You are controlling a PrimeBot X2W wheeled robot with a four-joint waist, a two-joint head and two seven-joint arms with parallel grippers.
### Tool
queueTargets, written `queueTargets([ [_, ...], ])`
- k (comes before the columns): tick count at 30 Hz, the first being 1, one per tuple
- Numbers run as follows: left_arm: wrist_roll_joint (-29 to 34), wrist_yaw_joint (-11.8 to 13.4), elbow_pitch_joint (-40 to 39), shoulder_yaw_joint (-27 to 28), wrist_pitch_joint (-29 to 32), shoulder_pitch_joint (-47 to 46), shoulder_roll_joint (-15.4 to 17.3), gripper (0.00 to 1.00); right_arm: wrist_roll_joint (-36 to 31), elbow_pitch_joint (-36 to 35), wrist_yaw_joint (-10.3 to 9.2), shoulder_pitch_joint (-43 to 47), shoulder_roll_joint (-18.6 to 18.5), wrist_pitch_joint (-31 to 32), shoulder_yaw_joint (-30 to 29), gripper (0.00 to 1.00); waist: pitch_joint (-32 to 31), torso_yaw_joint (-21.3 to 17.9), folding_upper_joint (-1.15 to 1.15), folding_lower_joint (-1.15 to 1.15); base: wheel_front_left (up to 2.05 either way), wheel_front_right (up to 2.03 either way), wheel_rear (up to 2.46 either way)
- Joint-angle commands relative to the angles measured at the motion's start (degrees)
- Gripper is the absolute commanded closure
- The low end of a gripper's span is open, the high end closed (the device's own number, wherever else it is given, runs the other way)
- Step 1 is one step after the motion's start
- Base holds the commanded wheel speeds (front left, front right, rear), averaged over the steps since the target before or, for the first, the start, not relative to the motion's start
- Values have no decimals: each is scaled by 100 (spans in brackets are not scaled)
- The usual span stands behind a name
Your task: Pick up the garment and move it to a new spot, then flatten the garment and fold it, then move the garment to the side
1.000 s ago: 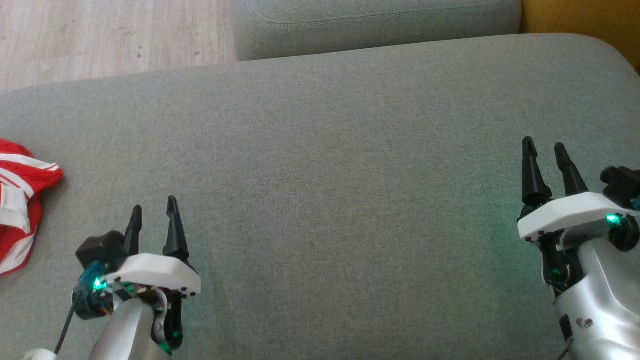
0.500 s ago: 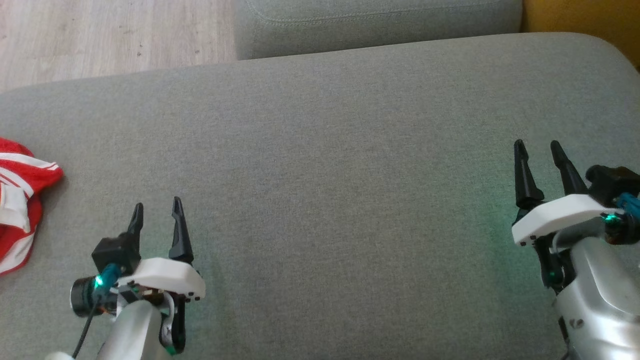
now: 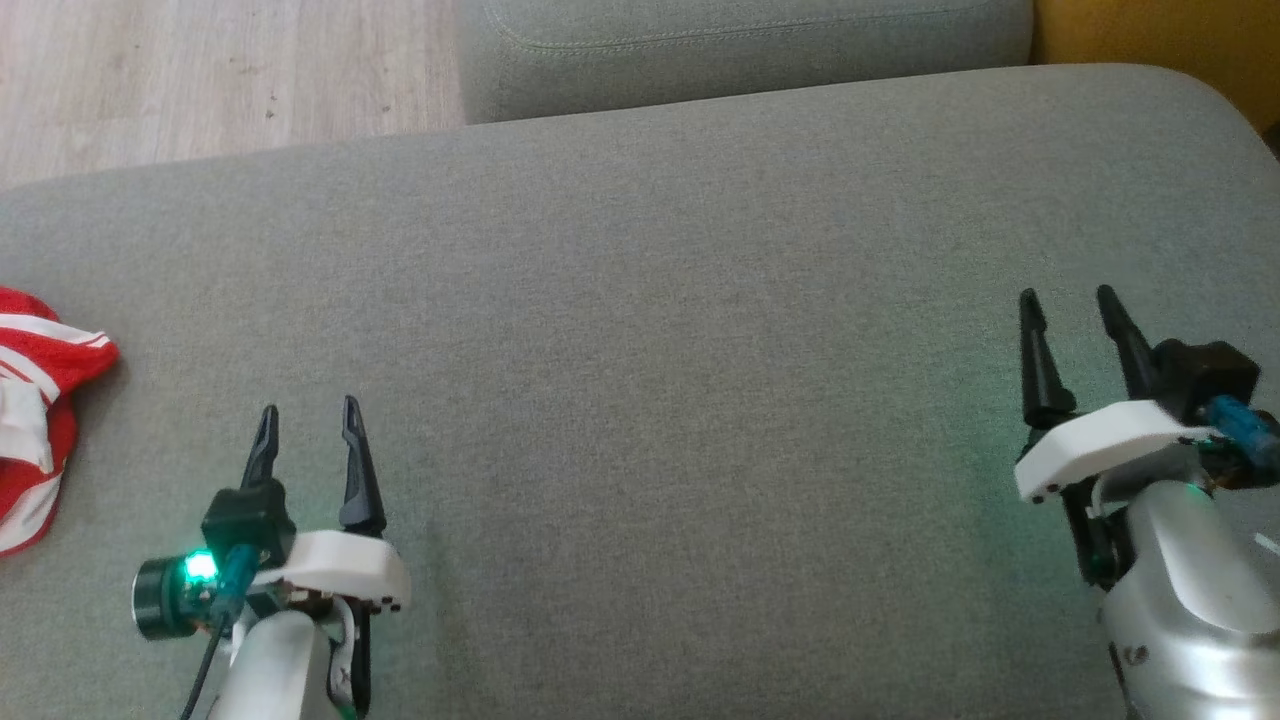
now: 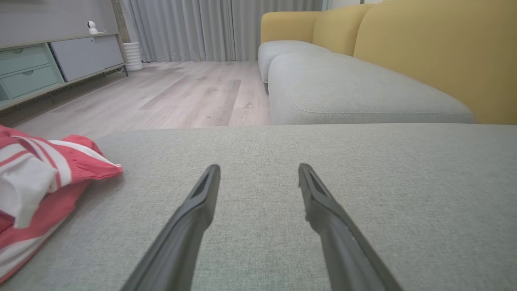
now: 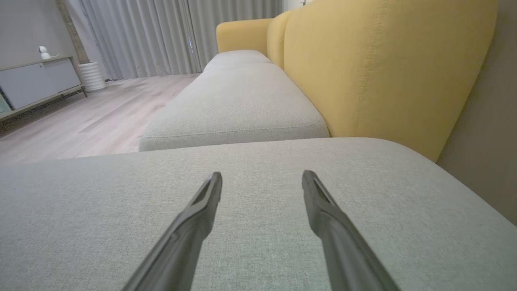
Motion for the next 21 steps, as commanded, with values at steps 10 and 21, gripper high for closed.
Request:
queueTargets([
  [10,235,22,-281,409,-100,10,-45,0,-7,-169,23,-74,44,-106,404,0,8,45,0,0,0,0,0],
  [21,331,-56,-296,465,-100,-22,-112,0,125,-223,23,5,-17,-106,622,0,28,585,0,0,0,0,0],
])
